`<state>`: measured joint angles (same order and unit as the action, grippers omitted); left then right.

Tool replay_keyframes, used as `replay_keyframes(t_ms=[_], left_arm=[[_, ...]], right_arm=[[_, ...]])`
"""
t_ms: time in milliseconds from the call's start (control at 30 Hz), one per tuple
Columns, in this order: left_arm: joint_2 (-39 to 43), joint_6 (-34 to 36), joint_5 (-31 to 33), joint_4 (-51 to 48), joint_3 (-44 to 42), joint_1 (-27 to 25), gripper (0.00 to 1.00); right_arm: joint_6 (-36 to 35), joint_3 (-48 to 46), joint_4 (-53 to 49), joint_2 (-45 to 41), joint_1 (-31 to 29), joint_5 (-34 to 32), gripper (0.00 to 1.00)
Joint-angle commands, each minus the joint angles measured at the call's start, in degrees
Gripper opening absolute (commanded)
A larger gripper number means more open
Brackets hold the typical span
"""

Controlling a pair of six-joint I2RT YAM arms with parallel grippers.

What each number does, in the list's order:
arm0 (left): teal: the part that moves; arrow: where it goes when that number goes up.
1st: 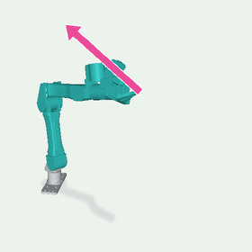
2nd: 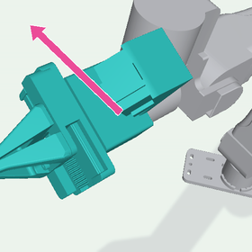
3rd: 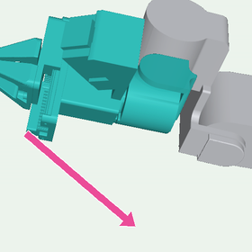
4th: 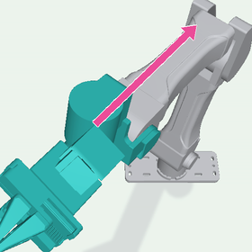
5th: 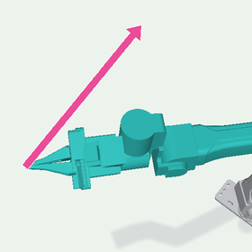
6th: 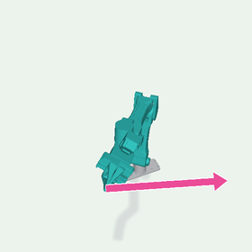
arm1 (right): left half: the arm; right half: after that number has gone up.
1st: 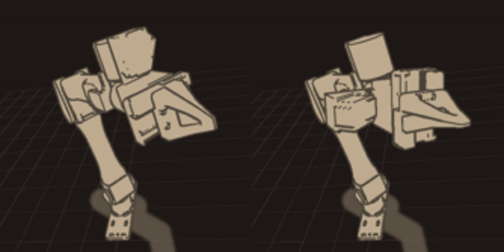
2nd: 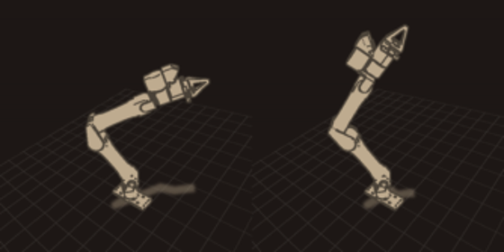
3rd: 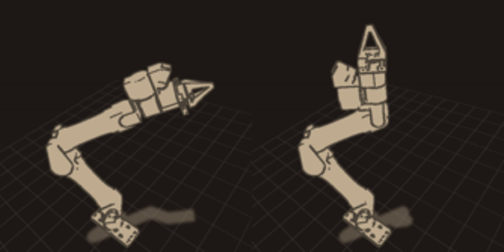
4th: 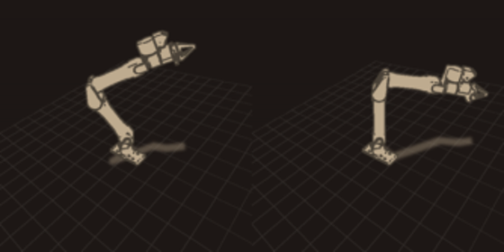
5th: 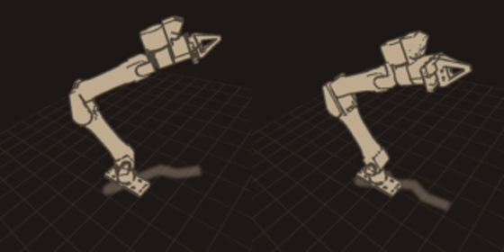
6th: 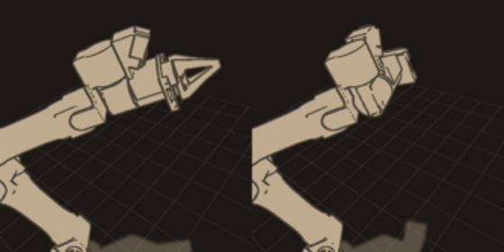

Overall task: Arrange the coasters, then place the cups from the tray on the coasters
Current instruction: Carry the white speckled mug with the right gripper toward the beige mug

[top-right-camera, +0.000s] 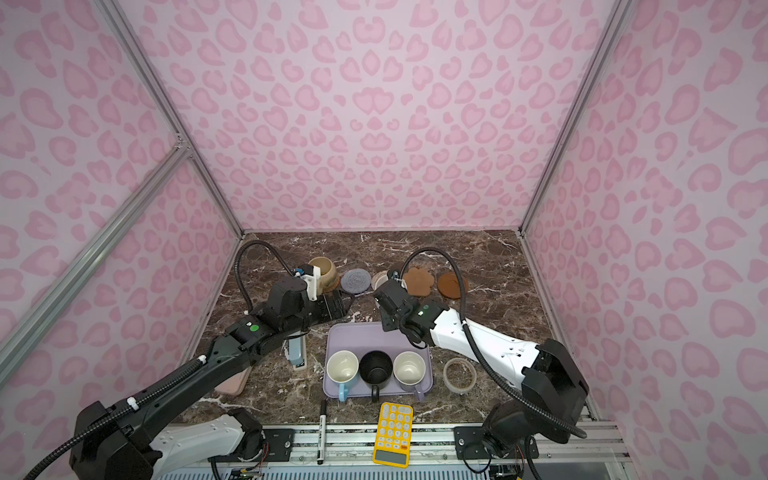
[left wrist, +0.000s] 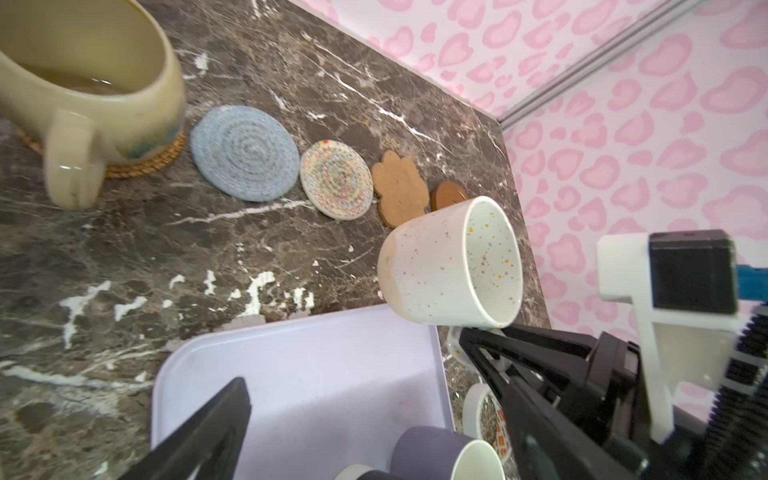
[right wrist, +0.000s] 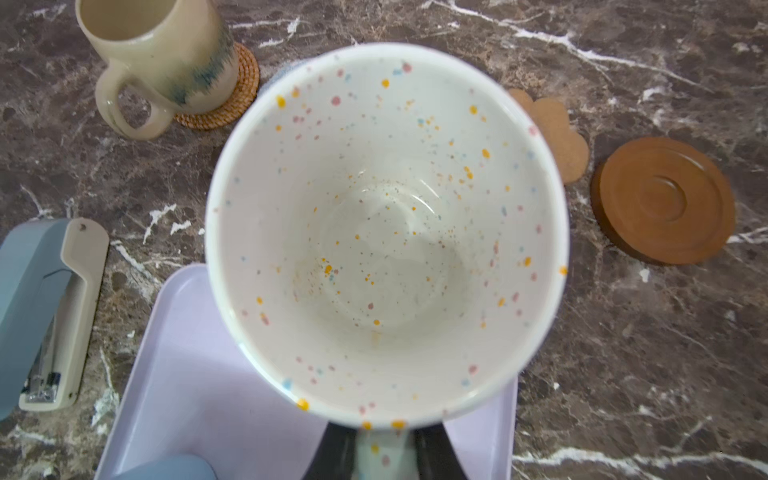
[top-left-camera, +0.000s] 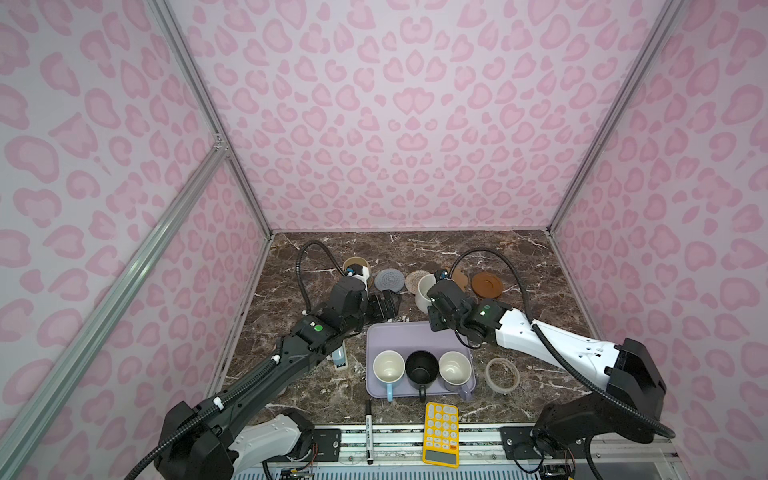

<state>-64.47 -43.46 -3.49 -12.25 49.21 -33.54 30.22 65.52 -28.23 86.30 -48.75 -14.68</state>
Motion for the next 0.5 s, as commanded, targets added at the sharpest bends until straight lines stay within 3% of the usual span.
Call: replay_keyframes(t_ms=[0,267,467], left_arm=[[1.8,0.7,-2.1,0.9,-0.3,2.7,0.96],[4.3,2.2,-5.5,0.5,-3.0,10.4,0.96],[3.2,2.9,-4.7,1.0,-3.7,12.1,0.96]], right_arm=[[0.6,4.4,4.4,3.5,-0.1,-3.6,0.0],[3.2,18.2,1.9,16.0,0.0,-4.2,0.0],[5.1,33.2,-5.2,27.7,0.0,-6.0,0.0]])
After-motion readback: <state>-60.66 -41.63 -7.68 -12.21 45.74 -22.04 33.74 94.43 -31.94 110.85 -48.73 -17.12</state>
